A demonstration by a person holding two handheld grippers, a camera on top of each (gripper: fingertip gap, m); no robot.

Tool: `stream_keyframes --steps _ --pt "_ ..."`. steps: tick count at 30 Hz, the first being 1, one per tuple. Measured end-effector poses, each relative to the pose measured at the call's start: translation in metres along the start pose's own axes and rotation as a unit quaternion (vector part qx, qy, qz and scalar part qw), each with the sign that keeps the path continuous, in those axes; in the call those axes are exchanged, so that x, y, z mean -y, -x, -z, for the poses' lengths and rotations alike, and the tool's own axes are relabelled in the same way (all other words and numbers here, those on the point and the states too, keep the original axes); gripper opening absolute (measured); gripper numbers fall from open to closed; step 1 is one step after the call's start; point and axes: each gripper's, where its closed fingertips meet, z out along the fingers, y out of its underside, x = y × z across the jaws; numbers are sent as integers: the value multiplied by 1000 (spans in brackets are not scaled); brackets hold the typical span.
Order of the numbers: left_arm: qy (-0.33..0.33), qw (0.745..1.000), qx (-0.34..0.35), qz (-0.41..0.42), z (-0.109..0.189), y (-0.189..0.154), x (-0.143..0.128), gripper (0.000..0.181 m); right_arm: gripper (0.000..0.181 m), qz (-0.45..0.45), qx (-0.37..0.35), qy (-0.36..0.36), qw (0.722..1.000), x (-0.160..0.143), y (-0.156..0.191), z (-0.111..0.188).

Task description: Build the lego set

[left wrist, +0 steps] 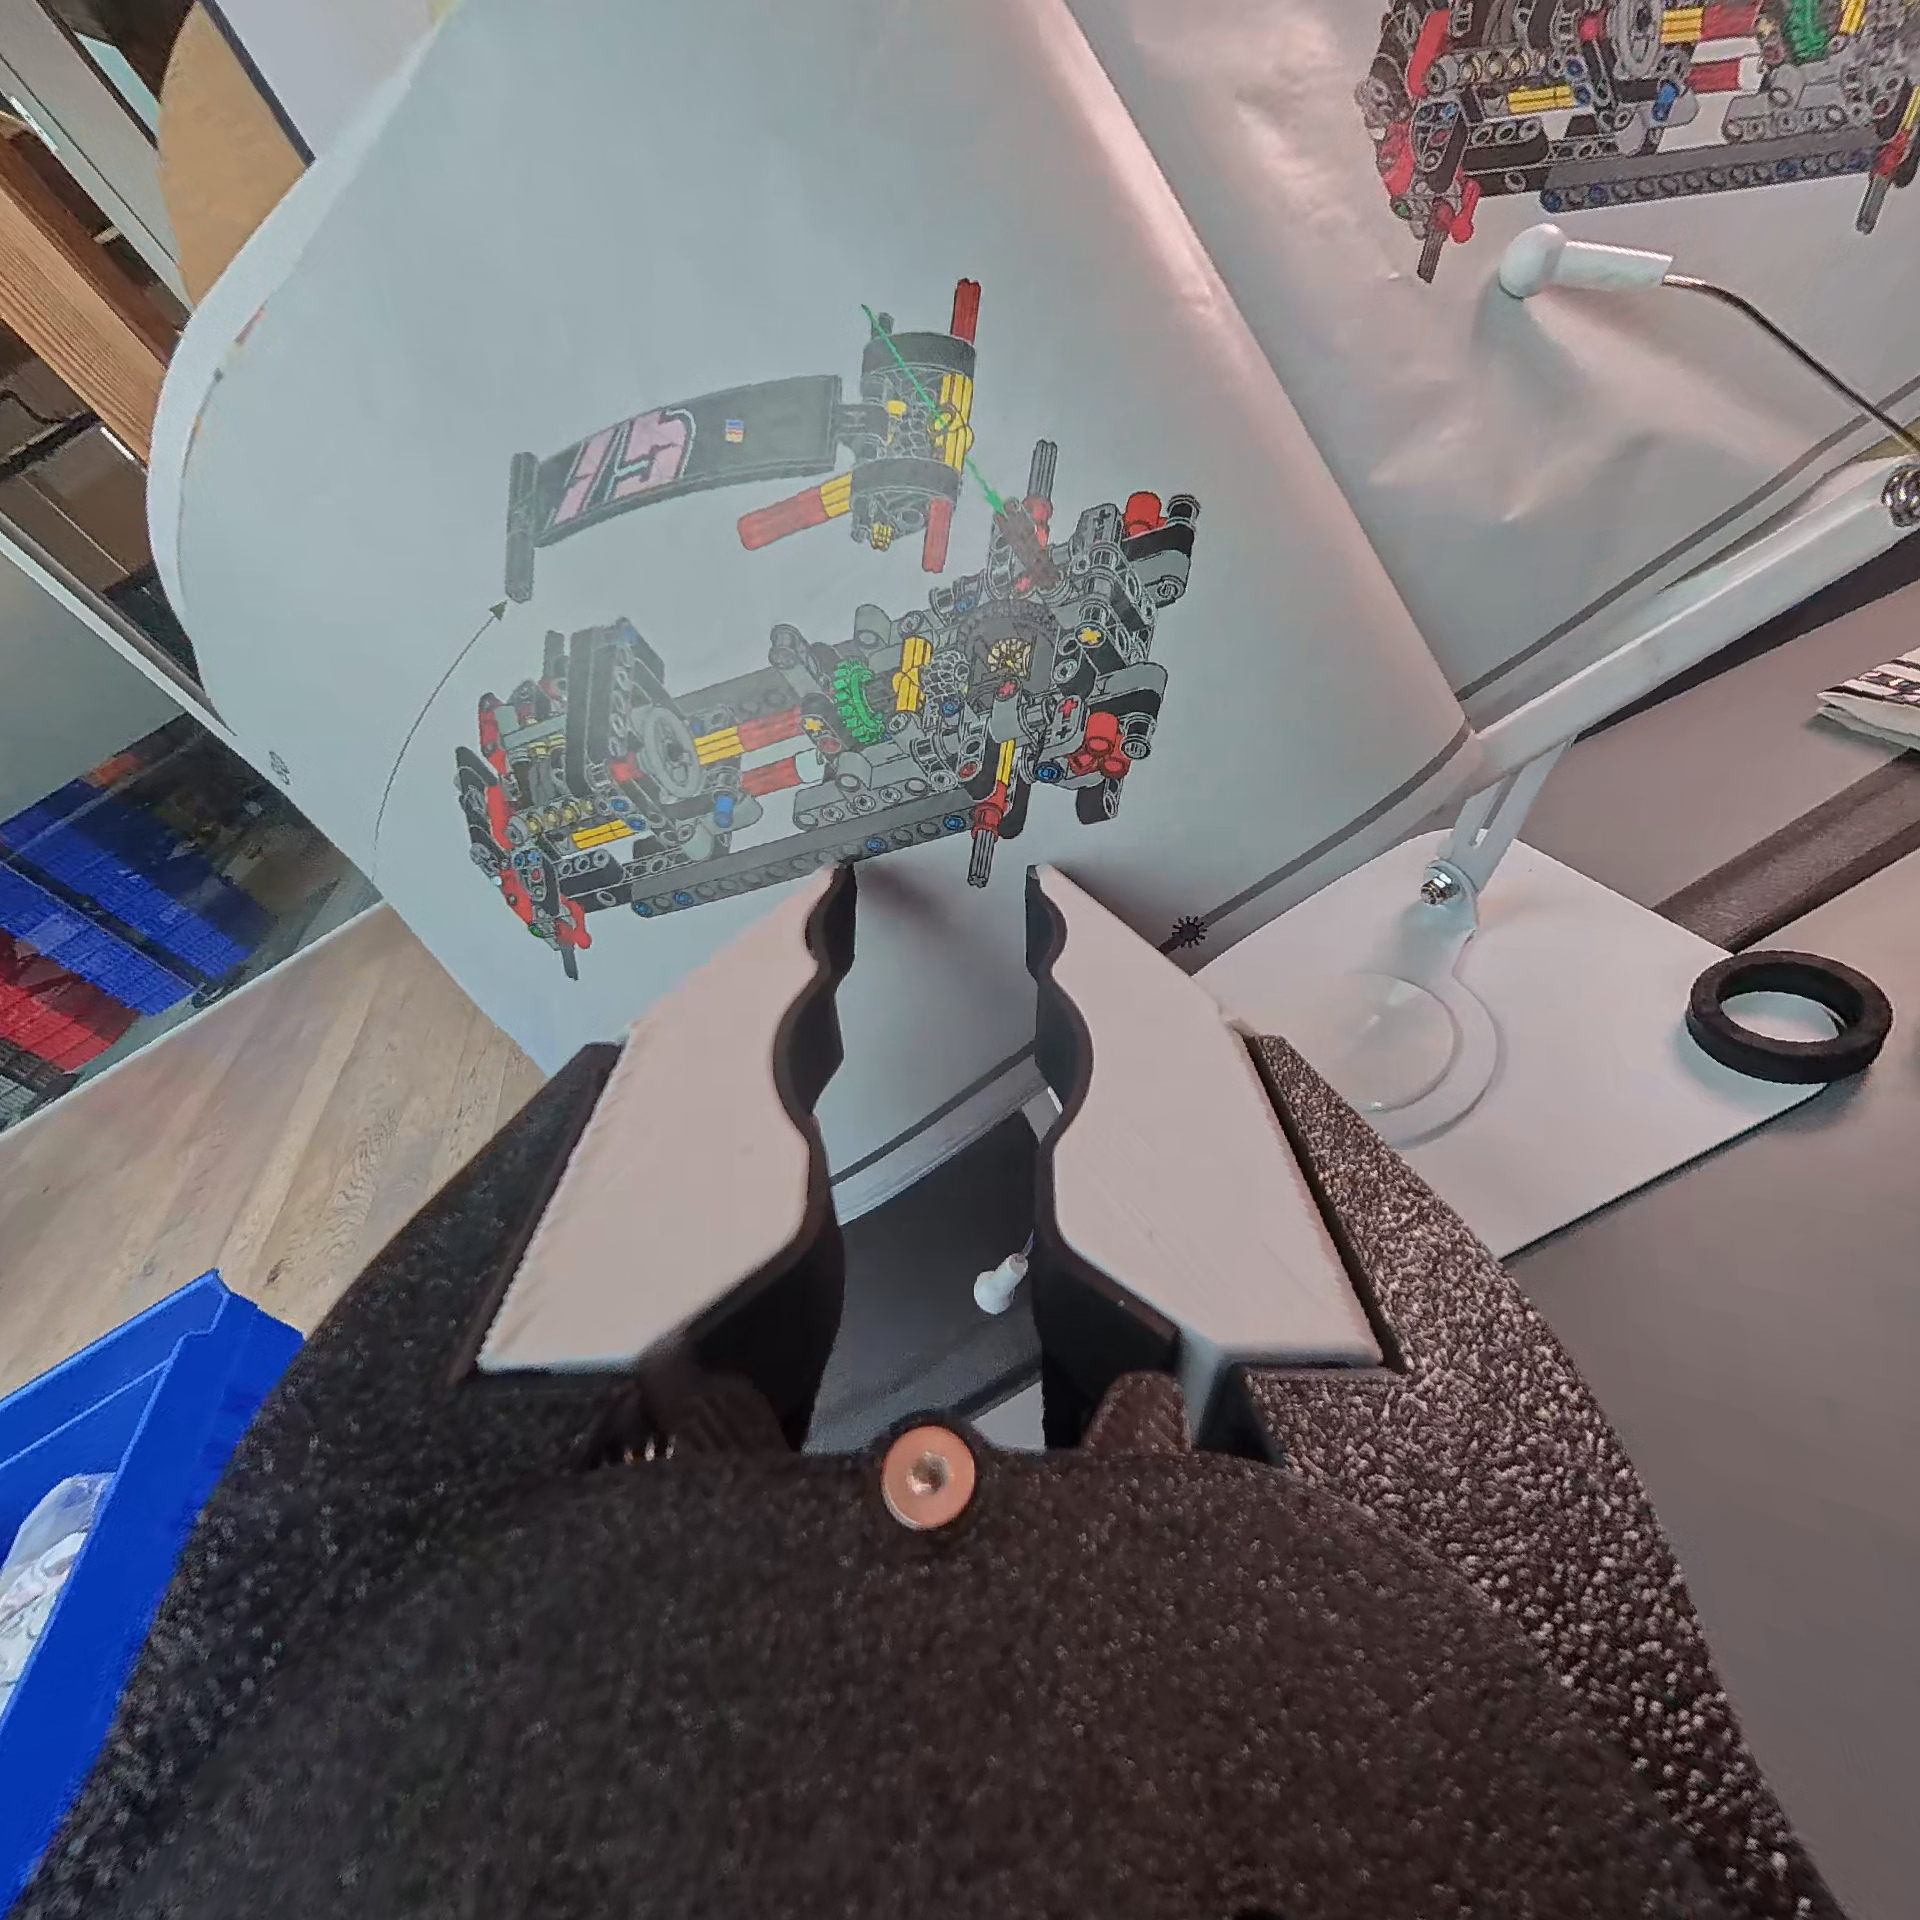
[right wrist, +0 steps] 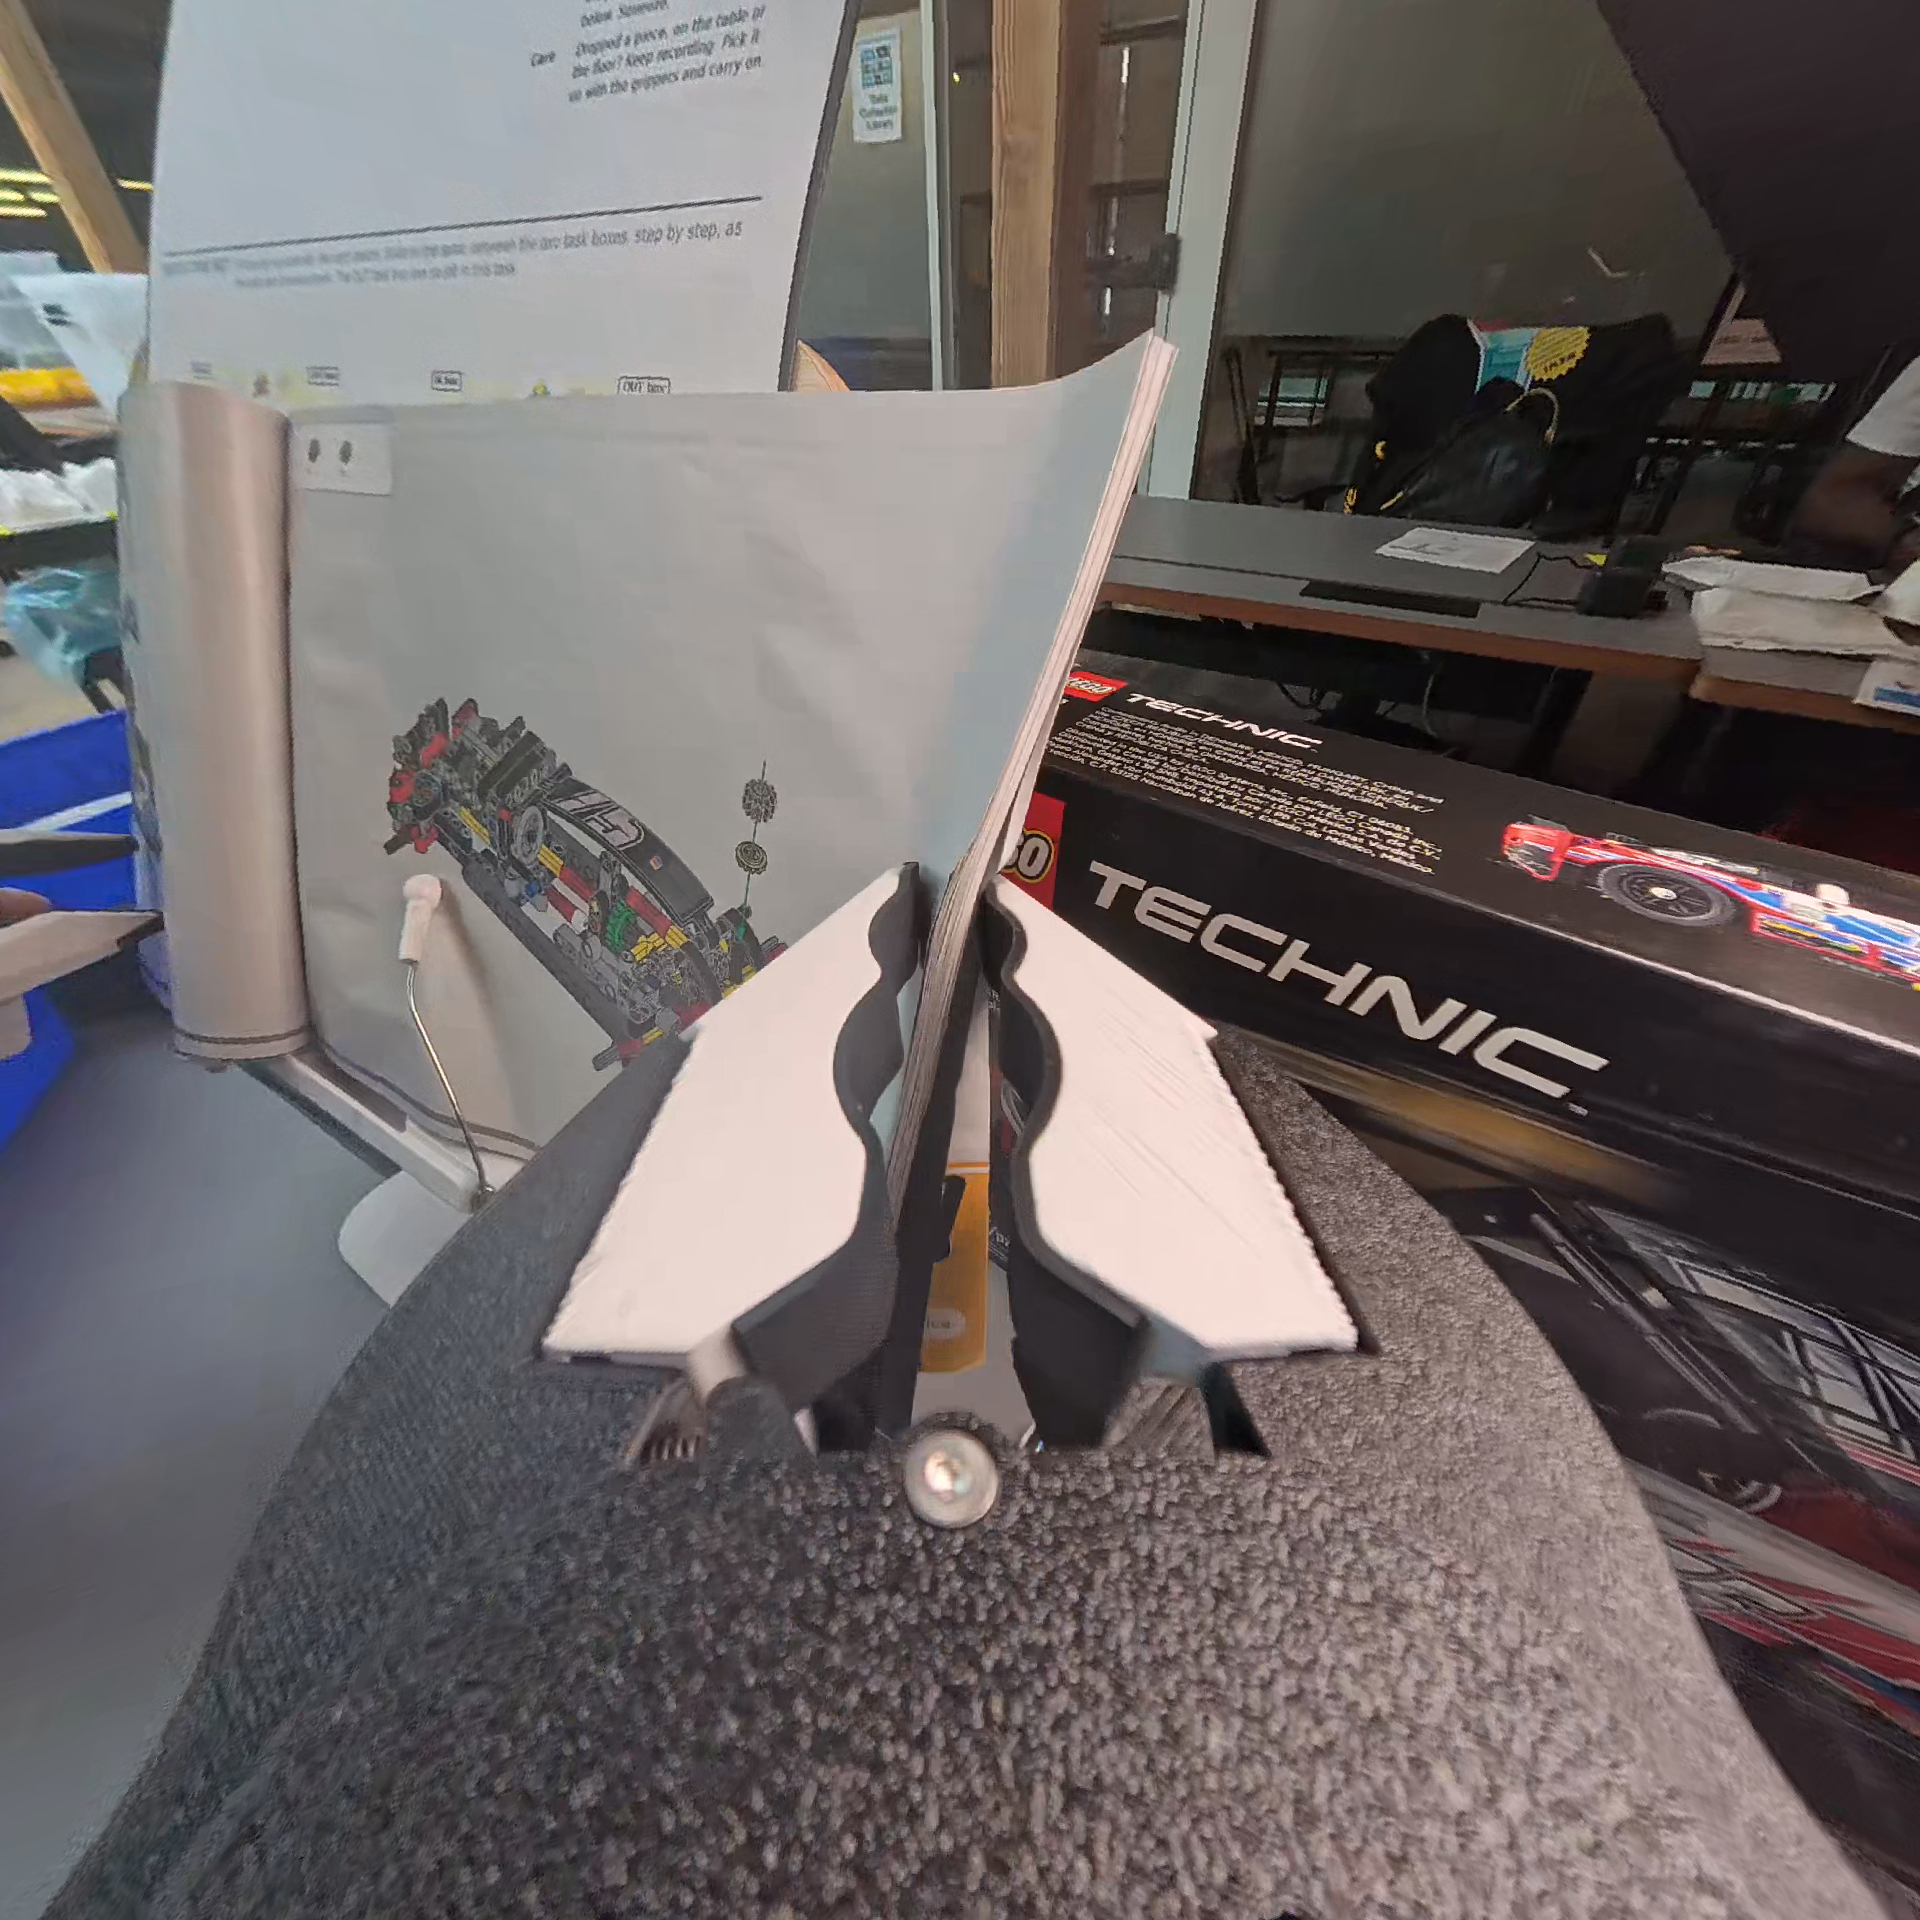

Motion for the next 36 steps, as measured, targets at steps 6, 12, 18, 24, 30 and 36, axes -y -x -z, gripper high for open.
stream_keyframes --steps 6,12,18,24,30,36 --pt "-4 998 29 -64 -10 0 21 32 3 -9 -45 -23 999 -5 -32 22" --pt "-16 988 77 -136 -22 3 34 25 13 -28 -64 -3 998 -20 -40 30" --pt "-23 986 74 -146 -23 -1 26 18 44 83 -172 41 981 -1 -38 48" --pt "-32 988 74 -130 -15 0 20 21 49 196 -141 73 968 28 39 50" --pt "-57 995 50 -61 9 2 23 24 40 201 -41 144 968 -23 119 35" --pt "-63 998 25 0 27 -1 15 25 36 180 -41 128 975 -49 155 36"
